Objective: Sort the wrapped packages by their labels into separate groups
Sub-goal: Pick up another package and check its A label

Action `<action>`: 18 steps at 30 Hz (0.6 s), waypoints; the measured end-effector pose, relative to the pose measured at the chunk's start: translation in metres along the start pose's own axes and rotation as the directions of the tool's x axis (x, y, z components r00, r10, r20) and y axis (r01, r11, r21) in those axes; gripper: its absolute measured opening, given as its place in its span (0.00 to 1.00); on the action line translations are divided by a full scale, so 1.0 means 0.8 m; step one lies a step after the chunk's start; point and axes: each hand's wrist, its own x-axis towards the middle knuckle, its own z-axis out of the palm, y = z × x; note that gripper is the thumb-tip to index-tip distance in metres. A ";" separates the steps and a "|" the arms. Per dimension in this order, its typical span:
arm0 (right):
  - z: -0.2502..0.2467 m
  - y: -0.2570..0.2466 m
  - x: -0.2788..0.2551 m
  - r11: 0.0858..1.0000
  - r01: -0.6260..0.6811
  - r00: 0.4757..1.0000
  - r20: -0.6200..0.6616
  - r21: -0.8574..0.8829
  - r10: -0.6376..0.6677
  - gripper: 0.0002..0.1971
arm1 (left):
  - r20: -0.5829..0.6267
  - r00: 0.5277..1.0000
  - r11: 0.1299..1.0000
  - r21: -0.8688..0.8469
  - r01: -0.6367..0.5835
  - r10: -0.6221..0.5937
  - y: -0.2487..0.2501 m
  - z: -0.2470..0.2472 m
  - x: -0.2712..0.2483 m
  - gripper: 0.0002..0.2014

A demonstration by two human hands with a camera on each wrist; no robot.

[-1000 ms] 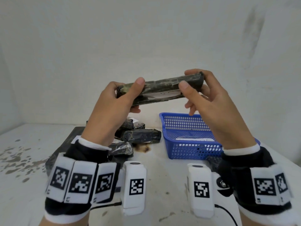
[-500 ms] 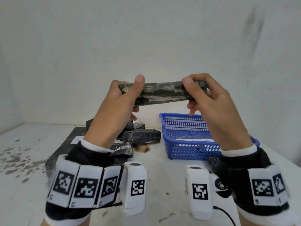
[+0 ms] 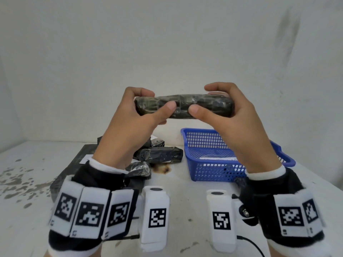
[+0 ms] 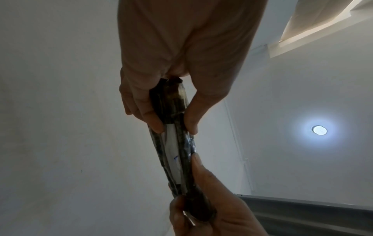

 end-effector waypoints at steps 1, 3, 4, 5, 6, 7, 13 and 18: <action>0.000 0.002 0.000 1.000 -0.013 1.000 -0.010 -0.013 0.013 0.27 | -0.002 1.000 1.000 0.011 -0.003 0.003 0.000 -0.001 -0.001 0.29; 0.001 0.006 0.001 0.999 -0.040 0.999 -0.036 -0.021 0.040 0.33 | -0.019 1.000 0.999 0.038 -0.018 0.019 -0.001 -0.002 -0.001 0.27; 0.001 0.006 0.001 0.999 -0.051 0.998 -0.048 -0.011 0.051 0.35 | -0.029 0.999 0.999 0.040 -0.020 0.021 0.000 -0.002 -0.002 0.28; 0.001 0.004 0.000 0.998 -0.059 0.997 -0.054 0.007 0.060 0.34 | -0.043 0.999 0.999 0.032 -0.015 0.017 0.000 -0.002 -0.002 0.31; 0.001 0.002 0.000 0.998 -0.065 0.996 -0.052 0.027 0.066 0.32 | -0.057 0.998 1.000 0.003 -0.004 0.004 0.001 -0.002 -0.001 0.34; 0.001 -0.001 0.000 0.997 -0.071 0.997 -0.042 0.044 0.072 0.30 | -0.064 0.998 0.999 -0.042 0.005 -0.008 0.002 -0.002 -0.001 0.35; -0.007 -0.001 0.000 0.994 -0.051 0.999 0.003 0.099 0.051 0.24 | 0.031 0.999 0.997 -0.067 0.030 -0.028 0.008 -0.005 -0.004 0.42; -0.014 0.001 0.004 0.986 -0.046 0.999 -0.006 0.158 0.047 0.31 | 0.011 0.998 0.982 -0.180 0.061 -0.060 0.007 -0.002 -0.001 0.31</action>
